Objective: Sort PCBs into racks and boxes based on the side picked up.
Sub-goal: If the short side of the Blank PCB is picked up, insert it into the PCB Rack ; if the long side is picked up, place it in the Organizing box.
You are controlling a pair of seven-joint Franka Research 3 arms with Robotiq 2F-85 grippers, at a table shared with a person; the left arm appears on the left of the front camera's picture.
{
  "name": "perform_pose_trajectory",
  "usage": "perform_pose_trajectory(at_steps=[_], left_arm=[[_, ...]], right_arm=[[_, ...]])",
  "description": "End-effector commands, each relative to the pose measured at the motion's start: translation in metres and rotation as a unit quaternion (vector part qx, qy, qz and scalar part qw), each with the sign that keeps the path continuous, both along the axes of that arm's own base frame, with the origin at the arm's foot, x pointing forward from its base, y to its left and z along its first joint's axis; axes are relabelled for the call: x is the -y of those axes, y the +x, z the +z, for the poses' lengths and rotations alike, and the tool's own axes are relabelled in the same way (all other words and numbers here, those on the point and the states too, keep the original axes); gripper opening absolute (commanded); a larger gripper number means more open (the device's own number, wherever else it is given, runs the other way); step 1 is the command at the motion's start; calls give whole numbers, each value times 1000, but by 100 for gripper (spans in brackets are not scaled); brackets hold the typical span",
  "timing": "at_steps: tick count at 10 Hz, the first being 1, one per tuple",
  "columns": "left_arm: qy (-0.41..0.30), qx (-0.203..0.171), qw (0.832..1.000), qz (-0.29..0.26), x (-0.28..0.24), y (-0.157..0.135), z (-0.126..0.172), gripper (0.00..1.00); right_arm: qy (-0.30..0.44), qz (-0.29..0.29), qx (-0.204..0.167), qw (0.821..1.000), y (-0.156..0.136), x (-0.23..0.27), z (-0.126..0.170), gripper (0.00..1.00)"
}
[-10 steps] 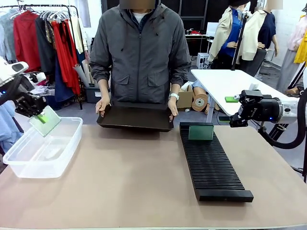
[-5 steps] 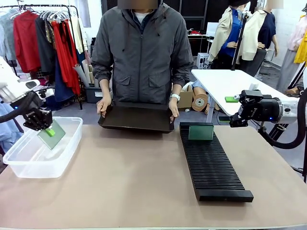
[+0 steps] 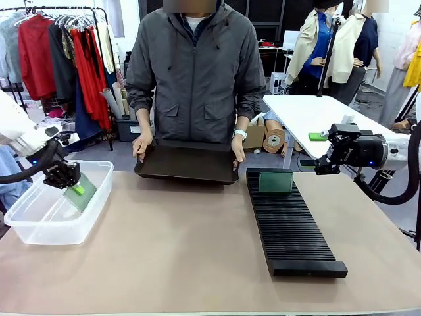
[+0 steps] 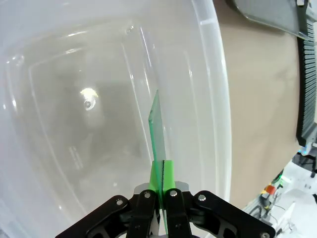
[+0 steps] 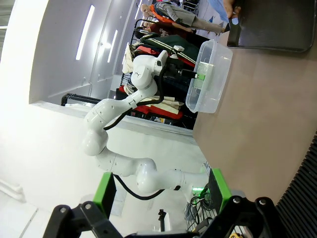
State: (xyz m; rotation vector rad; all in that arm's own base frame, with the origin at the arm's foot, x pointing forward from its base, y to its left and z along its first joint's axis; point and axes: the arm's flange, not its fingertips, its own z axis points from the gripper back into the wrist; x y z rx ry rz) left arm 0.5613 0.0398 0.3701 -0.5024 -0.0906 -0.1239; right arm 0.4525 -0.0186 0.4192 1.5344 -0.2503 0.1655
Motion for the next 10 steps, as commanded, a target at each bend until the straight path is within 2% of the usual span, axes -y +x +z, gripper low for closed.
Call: perform_pose_trajectory(at_steps=[1, 4, 6, 10], left_arm=[[-17, 10, 1000, -20, 1, 2, -7, 0], [-20, 7, 999, -25, 3, 5, -13, 0], [-8, 1, 1000, -24, 2, 5, -12, 23], [-24, -2, 1000, -15, 0, 1, 7, 92]], right_arm=[[-1, 0, 10, 1000, 1, 0, 1, 100], [-1, 0, 10, 1000, 1, 0, 1, 100], [-1, 0, 10, 1000, 1, 0, 1, 100], [-1, 0, 10, 1000, 1, 0, 1, 100]])
